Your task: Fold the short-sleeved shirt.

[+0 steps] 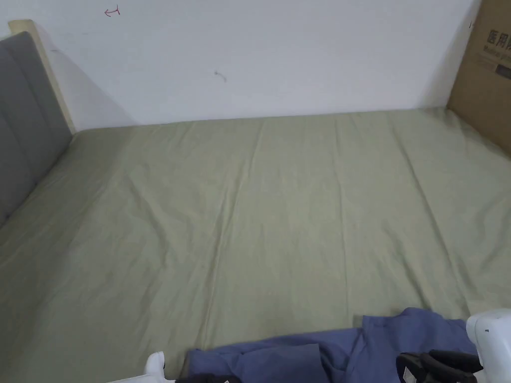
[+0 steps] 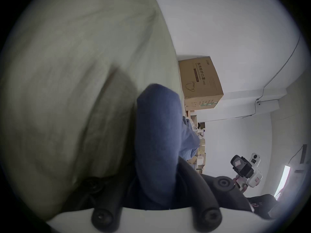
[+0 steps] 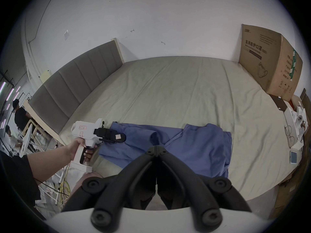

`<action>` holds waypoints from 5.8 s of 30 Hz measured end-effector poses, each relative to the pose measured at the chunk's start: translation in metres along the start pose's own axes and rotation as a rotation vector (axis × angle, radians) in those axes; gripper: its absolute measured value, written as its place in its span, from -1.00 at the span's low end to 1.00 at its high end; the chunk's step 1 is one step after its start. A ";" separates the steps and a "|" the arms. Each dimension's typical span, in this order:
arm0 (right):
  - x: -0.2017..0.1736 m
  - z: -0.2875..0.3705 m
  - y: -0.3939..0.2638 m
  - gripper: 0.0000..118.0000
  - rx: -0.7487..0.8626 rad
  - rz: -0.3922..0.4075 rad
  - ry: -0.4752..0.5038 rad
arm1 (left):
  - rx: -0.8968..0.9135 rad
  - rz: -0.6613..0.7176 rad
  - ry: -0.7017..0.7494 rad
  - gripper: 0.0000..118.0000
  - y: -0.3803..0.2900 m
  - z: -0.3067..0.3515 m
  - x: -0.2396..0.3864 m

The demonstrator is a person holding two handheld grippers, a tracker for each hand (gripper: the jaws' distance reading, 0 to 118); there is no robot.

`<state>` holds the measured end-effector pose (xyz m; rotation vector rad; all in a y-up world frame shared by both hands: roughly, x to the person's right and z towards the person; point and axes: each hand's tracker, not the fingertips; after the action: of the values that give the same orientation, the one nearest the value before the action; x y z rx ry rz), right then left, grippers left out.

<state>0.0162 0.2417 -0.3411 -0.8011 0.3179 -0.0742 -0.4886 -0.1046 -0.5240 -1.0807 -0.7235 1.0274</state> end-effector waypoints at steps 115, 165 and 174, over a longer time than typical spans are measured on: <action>0.116 -0.156 -0.051 -1.00 -0.284 -0.305 0.079 | -0.013 0.037 -0.255 1.00 -0.024 -0.129 0.057; 0.060 0.000 -0.009 -1.00 -0.066 -0.158 -0.040 | 0.440 -0.617 0.758 -0.98 -0.056 0.186 0.338; 0.067 0.090 0.025 -1.00 0.136 -0.143 0.014 | 0.561 -0.686 0.459 -0.99 -0.105 0.111 0.416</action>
<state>0.1062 0.3097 -0.3171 -0.6877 0.2653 -0.2328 -0.3971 0.3083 -0.3897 -0.4784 -0.3441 0.3250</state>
